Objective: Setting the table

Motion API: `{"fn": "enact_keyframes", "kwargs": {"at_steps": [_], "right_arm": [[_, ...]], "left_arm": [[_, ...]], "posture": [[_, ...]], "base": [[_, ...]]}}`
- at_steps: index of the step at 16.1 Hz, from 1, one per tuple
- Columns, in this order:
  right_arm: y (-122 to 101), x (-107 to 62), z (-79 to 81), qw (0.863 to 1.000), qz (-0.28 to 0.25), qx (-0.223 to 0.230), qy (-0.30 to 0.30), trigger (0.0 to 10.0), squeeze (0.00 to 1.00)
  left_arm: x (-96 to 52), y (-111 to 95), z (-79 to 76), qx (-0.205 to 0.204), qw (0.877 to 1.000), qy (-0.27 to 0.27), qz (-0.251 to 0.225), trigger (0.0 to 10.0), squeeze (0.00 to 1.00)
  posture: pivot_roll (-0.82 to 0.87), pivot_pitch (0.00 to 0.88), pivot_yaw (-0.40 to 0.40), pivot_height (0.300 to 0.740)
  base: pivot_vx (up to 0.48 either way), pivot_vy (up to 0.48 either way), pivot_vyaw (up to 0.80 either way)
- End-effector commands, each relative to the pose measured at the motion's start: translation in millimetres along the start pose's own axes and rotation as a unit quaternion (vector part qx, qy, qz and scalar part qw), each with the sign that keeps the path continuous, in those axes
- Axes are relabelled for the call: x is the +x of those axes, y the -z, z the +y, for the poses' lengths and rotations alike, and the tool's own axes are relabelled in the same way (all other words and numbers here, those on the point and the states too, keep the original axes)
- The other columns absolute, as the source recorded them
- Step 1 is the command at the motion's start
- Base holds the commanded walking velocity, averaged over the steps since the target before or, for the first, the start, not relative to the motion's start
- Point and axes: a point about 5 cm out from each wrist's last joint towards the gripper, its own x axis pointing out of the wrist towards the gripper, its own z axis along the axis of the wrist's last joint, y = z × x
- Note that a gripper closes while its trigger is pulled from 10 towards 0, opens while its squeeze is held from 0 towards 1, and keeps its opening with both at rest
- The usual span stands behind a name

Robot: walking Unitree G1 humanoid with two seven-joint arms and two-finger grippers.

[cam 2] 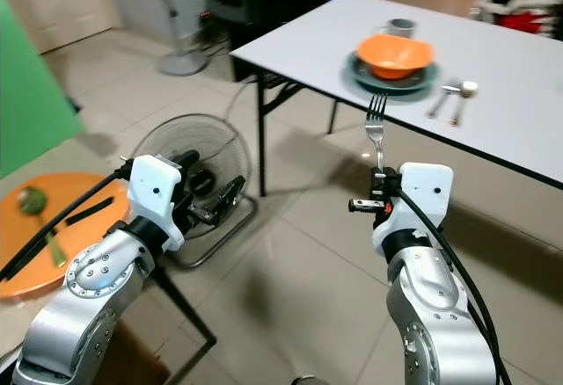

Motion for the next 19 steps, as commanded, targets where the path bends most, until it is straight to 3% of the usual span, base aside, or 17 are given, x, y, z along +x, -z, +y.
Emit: {"fn": "enact_keyframes", "kwargs": {"at_steps": [1,11,16,19], "right_arm": [[-1.4,-1.4,-1.4,1.0,0.0,0.0,0.007,10.0,0.0],[4.5,-1.2,-8.9,0.999,0.028,-0.01,0.037,10.0,0.0],[8.8,-4.4,-9.9,0.998,0.039,-0.006,0.045,10.0,0.0],[14.0,-5.0,-13.2,0.997,0.047,0.0,0.057,10.0,0.0]], "left_arm": [[0.6,-0.4,4.3,0.005,1.0,-0.009,0.001,10.0,0.0],[0.7,-1.2,8.4,0.003,1.0,-0.03,-0.006,10.0,0.0],[-3.3,9.6,32.2,0.019,0.993,-0.117,0.019,10.0,0.0],[-3.2,6.3,27.9,0.014,0.996,-0.088,0.007,10.0,0.0]], "posture": [[0.04,0.0,0.05,0.74],[0.04,0.0,0.049,0.74],[0.04,0.0,0.039,0.74],[0.04,0.0,0.043,0.74]], "base": [[0.0,0.0,-0.8],[0.0,0.0,-0.8],[0.0,0.0,-0.8],[0.0,0.0,-0.8]]}}
